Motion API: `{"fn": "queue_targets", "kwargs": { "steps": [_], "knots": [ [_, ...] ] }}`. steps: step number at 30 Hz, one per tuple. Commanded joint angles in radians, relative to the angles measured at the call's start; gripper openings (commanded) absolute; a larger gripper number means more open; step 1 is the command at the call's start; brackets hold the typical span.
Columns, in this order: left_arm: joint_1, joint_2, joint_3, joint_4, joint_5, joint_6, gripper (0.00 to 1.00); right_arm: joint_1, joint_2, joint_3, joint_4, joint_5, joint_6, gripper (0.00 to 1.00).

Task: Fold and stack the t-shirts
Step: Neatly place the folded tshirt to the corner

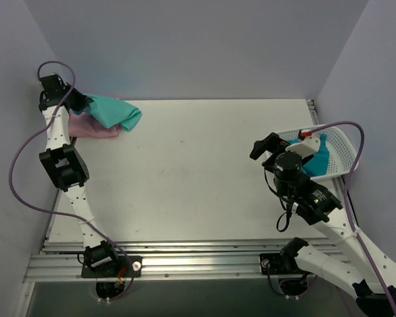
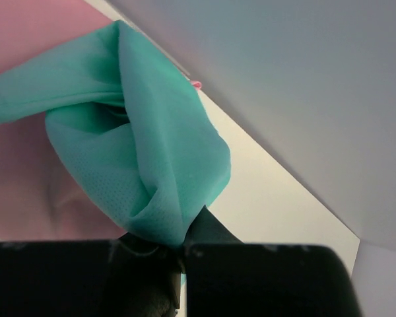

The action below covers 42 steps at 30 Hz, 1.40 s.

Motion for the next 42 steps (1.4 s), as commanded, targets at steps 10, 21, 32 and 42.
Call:
{"fn": "queue_targets", "kwargs": {
  "steps": [10, 21, 32, 42],
  "knots": [
    [0.11, -0.31, -0.583, 0.249, -0.139, -0.141, 0.02, 0.01, 0.024, -0.029, 0.046, -0.016, -0.017, 0.99],
    [0.227, -0.439, -0.987, 0.398, -0.248, -0.292, 0.52, 0.023, 0.067, -0.017, 0.054, -0.03, -0.017, 0.99],
    [0.197, -0.399, -1.013, 0.567, -0.13, -0.271, 0.64, 0.029, 0.055, -0.021, 0.045, -0.01, -0.009, 0.99],
    [0.006, -0.836, -1.012, 0.624, -0.259, 0.005, 0.71, 0.041, 0.09, -0.024, 0.049, 0.016, 0.0, 0.99]
  ]
}}
